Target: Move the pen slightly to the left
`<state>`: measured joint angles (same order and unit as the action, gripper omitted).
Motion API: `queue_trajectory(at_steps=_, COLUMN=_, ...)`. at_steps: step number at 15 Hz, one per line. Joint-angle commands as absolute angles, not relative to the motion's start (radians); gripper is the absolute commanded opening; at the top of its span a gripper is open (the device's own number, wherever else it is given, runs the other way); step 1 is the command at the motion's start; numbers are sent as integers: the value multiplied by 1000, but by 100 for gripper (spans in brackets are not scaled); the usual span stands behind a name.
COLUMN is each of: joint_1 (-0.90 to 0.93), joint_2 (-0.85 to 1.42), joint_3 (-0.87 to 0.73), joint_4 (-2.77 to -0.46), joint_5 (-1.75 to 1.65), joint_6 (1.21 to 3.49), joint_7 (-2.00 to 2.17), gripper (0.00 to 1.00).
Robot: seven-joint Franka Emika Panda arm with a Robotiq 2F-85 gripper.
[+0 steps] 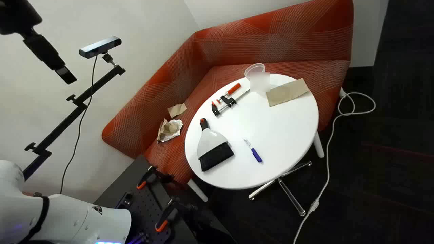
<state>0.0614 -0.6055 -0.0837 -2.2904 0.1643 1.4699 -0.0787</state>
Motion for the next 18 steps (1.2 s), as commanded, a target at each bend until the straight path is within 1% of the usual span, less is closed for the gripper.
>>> queue_trajectory(at_steps=1, joint_1=38, joint_2=-603, joint_3=-66, joint_4=-2288, joint_5=172, joint_6=1466, joint_7=-89, gripper=100)
queue_trajectory(at_steps=6, joint_1=32, joint_2=-601, joint_3=-62, joint_4=-2290, joint_5=167, joint_6=1482, joint_7=-75, gripper=100)
queue_trajectory(at_steps=12, joint_1=-64, joint_2=-541, joint_3=-35, joint_4=-2346, joint_5=161, joint_6=1741, joint_7=148, gripper=100)
queue_trajectory(at_steps=18, joint_1=-134, joint_2=-398, joint_3=-36, joint_4=-2427, joint_5=165, joint_6=2030, joint_7=360, gripper=100)
